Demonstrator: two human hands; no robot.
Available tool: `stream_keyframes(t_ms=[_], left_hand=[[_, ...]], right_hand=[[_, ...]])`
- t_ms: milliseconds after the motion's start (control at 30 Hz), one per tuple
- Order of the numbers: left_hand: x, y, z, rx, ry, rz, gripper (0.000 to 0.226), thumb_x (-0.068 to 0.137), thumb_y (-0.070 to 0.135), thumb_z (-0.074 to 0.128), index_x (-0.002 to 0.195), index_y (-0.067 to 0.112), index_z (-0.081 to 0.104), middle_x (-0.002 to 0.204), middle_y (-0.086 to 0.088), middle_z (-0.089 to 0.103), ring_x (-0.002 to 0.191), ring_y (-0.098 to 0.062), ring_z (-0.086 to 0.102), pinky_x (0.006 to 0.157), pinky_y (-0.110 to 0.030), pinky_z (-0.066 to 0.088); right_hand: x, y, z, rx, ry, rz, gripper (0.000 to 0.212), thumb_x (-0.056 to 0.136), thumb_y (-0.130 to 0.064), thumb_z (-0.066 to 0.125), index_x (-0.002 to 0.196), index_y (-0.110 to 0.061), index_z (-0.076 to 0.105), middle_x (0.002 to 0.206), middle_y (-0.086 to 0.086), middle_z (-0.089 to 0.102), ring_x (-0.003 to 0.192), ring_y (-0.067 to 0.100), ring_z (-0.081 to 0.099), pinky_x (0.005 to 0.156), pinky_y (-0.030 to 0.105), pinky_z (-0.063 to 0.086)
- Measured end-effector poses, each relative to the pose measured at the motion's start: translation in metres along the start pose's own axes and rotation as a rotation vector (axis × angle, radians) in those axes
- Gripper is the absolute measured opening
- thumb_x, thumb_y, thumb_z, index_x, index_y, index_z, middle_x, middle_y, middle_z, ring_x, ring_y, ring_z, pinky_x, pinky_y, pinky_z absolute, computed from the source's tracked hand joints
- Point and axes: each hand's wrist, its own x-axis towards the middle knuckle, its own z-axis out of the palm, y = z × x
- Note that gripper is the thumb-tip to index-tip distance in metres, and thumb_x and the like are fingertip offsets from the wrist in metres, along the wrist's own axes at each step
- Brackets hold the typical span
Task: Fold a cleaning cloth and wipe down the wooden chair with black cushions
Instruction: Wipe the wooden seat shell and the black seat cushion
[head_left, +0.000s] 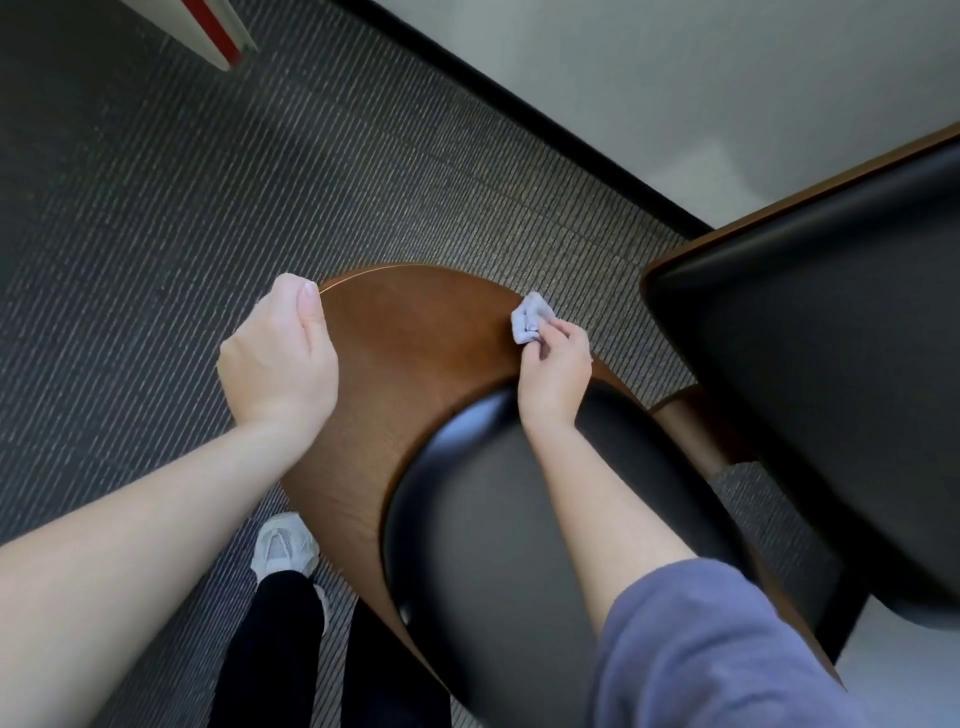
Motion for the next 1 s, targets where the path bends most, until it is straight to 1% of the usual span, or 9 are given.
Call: stream_keyframes(t_ms=[100,200,367,467,600,733,800,900,1000], left_hand=[[0.001,-0.004,-0.004,-0.036,-0.057,0.053,0.031,0.107,0.025,0.028,0.1,0.008,0.052,0.076,-0.003,0.049,0.068,-0.028,0.043,0.069,-0.036,0.027],[0.003,-0.005,-0.008,-0.073,-0.098,0.081,0.032,0.107,0.027,0.029,0.103,0.008,0.054,0.076,-0.003,0.051,0.069,-0.028,0.046,0.069,-0.036,0.029],[0.004,-0.01,-0.013,-0.165,-0.197,0.067,0.031,0.106,0.029,0.03,0.104,0.01,0.055,0.072,-0.002,0.053,0.073,-0.031,0.052,0.069,-0.038,0.035],[0.009,-0.011,-0.024,-0.246,-0.322,0.032,0.032,0.106,0.029,0.031,0.112,0.015,0.059,0.086,-0.003,0.061,0.084,-0.022,0.055,0.073,-0.032,0.036],[0.021,-0.018,-0.042,-0.356,-0.531,0.011,0.034,0.106,0.026,0.035,0.129,0.025,0.061,0.116,0.011,0.065,0.108,-0.008,0.058,0.095,-0.03,0.043],[0.028,-0.031,-0.051,-0.391,-0.532,-0.041,0.026,0.1,0.025,0.053,0.123,0.026,0.065,0.102,0.02,0.064,0.089,0.007,0.058,0.078,-0.013,0.043],[0.028,-0.037,-0.054,-0.396,-0.537,-0.067,0.027,0.096,0.025,0.059,0.123,0.024,0.065,0.1,0.017,0.065,0.092,0.003,0.06,0.084,-0.02,0.049],[0.026,-0.044,-0.057,-0.432,-0.561,-0.098,0.022,0.095,0.023,0.061,0.114,0.034,0.067,0.096,0.012,0.069,0.096,-0.021,0.068,0.09,-0.045,0.056],[0.027,-0.044,-0.058,-0.408,-0.565,-0.086,0.023,0.096,0.022,0.061,0.113,0.036,0.068,0.098,0.009,0.071,0.093,-0.025,0.07,0.087,-0.045,0.057]], right_hand=[[-0.002,-0.011,0.002,0.06,0.058,0.045,0.022,0.092,-0.008,0.057,0.11,-0.004,0.07,0.106,0.004,0.056,0.096,0.017,0.058,0.078,0.007,0.03],[-0.006,-0.029,0.007,0.106,0.032,-0.035,0.017,0.092,-0.009,0.058,0.104,-0.005,0.069,0.098,0.003,0.055,0.083,0.011,0.053,0.073,0.006,0.035],[-0.006,-0.043,0.009,0.135,0.068,-0.026,0.016,0.093,-0.007,0.052,0.1,-0.004,0.066,0.105,0.007,0.057,0.083,0.009,0.05,0.071,0.01,0.032],[-0.007,-0.048,0.009,0.124,0.016,-0.107,0.018,0.091,-0.005,0.053,0.102,-0.007,0.068,0.106,0.005,0.058,0.087,0.007,0.051,0.073,0.008,0.035],[-0.012,-0.058,0.008,0.162,0.04,-0.076,0.017,0.091,-0.004,0.052,0.098,-0.007,0.067,0.102,0.007,0.058,0.078,0.001,0.046,0.072,0.002,0.034],[-0.025,-0.073,0.011,0.207,-0.011,-0.14,0.015,0.089,-0.005,0.054,0.093,-0.011,0.067,0.096,0.004,0.059,0.079,-0.003,0.048,0.071,0.003,0.035],[-0.027,-0.079,0.012,0.235,0.034,-0.093,0.016,0.09,-0.005,0.053,0.093,-0.01,0.067,0.096,0.006,0.06,0.078,-0.001,0.048,0.071,0.005,0.035],[-0.046,-0.095,0.017,0.273,0.003,-0.15,0.016,0.089,-0.005,0.053,0.093,-0.011,0.067,0.097,0.003,0.06,0.083,0.004,0.051,0.072,0.008,0.036],[-0.057,-0.102,0.018,0.303,-0.038,-0.195,0.016,0.089,-0.004,0.054,0.091,-0.012,0.068,0.094,0.002,0.06,0.083,0.006,0.052,0.071,0.006,0.036]])
